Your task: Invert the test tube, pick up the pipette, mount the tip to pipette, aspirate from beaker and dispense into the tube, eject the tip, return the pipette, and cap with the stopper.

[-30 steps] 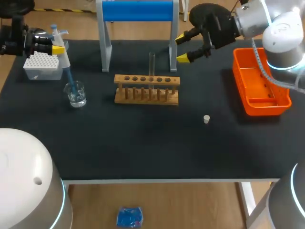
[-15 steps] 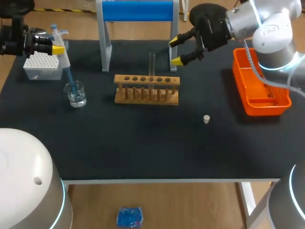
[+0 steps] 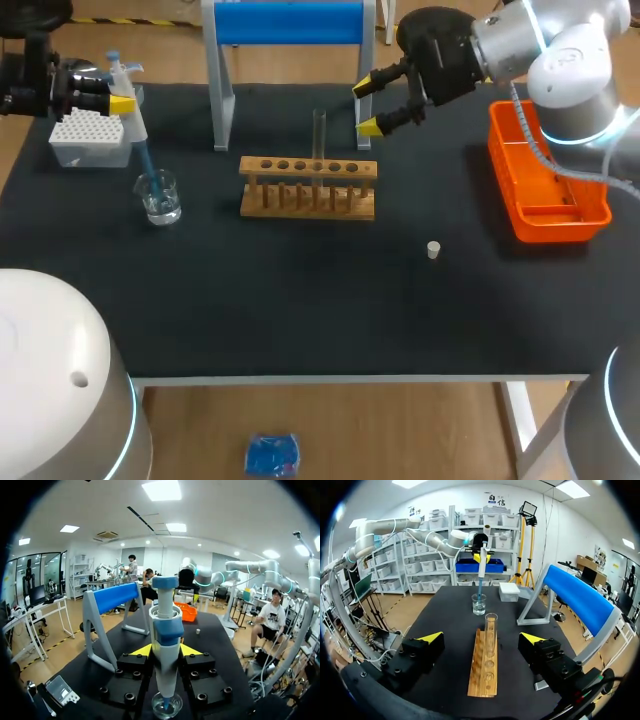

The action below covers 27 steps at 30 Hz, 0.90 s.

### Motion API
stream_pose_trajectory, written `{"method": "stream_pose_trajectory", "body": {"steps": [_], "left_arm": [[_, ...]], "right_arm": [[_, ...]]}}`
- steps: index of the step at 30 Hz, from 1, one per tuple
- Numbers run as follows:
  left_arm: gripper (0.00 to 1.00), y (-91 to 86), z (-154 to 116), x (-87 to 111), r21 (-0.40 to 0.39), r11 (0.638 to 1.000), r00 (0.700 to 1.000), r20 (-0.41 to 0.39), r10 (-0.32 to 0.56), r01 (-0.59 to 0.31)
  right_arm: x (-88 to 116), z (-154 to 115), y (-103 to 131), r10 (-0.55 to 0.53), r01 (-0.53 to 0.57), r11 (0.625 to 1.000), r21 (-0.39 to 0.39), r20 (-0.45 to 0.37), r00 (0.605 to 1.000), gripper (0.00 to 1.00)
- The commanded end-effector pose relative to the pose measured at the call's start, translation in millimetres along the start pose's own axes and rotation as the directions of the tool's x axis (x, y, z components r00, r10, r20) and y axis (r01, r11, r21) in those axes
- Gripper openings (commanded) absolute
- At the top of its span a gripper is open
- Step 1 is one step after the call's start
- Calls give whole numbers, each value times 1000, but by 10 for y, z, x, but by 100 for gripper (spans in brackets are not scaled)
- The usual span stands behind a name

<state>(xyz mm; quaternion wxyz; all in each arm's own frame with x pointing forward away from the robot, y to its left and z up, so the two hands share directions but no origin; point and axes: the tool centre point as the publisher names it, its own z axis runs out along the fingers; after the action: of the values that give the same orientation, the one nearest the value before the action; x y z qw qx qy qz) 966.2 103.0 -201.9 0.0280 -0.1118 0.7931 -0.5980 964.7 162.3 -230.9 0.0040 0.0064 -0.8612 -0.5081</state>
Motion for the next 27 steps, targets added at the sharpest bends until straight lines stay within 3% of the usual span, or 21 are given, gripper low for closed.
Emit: {"method": "stream_pose_trajectory", "body": {"steps": [1, 13, 19, 27], "left_arm": [[0, -6, -7, -5, -1, 1000, 1000, -2, -1, 1], [0, -39, -24, 14, -2, 1000, 1000, 6, 9, -9], [0, -218, -17, 81, -20, 999, 999, 19, 25, -25], [0, -597, -39, 155, -59, 997, 998, 36, 52, -50]], "right_arm": [[-8, 2, -5, -1, 1, 1000, 0, -2, 1000, 100], [-8, 2, -5, -1, 1, 1000, 0, -2, 1000, 100], [-8, 2, -5, -1, 1, 1000, 0, -2, 1000, 100], [-8, 2, -5, -1, 1, 1000, 0, -2, 1000, 100]]}}
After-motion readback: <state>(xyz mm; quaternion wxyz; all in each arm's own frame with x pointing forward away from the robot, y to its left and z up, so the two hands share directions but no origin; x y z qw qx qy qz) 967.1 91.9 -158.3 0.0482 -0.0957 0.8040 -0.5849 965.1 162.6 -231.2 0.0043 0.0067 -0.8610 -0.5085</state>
